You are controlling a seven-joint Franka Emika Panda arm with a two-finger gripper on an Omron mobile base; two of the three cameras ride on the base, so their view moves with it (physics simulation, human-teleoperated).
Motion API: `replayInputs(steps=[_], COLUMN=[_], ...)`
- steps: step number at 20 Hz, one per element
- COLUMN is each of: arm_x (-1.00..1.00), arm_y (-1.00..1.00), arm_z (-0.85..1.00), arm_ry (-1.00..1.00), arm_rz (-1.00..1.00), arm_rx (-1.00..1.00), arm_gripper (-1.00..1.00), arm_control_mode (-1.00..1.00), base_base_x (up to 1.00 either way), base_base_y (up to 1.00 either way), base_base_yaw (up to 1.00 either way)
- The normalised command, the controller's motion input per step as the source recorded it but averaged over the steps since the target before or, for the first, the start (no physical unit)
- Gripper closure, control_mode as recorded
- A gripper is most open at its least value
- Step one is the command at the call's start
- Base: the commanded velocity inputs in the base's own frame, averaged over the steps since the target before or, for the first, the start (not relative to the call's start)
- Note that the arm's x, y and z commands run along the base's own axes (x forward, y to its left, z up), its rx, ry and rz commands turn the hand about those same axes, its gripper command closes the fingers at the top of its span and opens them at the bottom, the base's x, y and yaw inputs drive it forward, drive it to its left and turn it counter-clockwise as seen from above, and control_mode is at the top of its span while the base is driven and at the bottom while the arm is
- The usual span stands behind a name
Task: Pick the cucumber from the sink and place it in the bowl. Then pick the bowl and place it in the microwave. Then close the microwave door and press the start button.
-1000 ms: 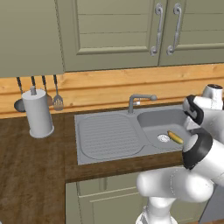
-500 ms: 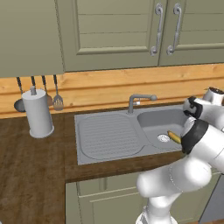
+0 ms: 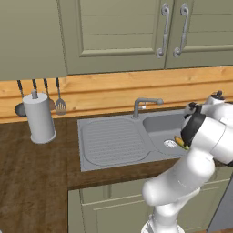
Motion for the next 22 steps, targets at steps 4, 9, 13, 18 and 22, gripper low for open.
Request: replayInputs(steps=[4, 9, 13, 18, 22], arm_x=[0.19, 0.31, 0.24, 0.13, 0.18], arm_y=[0.0, -0.03, -0.12, -0.24, -0.12], arm_z=[-0.22, -0.21, -0.21, -0.17, -0.22], arm_ry=[0.0, 0.0, 0.0, 0.0, 0.04], arm_rz=[0.0, 0.01, 0.02, 0.02, 0.01], arm_rx=[0.0, 0.0, 0.02, 0.03, 0.01], arm_gripper=[-1.0, -1.0, -1.0, -1.0, -1.0], arm_control_mode=[-1.0, -1.0, -1.0, -1.0, -1.0], base_base_x=[0.0, 0.0, 0.0, 0.0, 0.0], base_base_y=[0.0, 0.0, 0.0, 0.0, 0.0], base_base_yaw=[0.0, 0.0, 0.0, 0.0, 0.0])
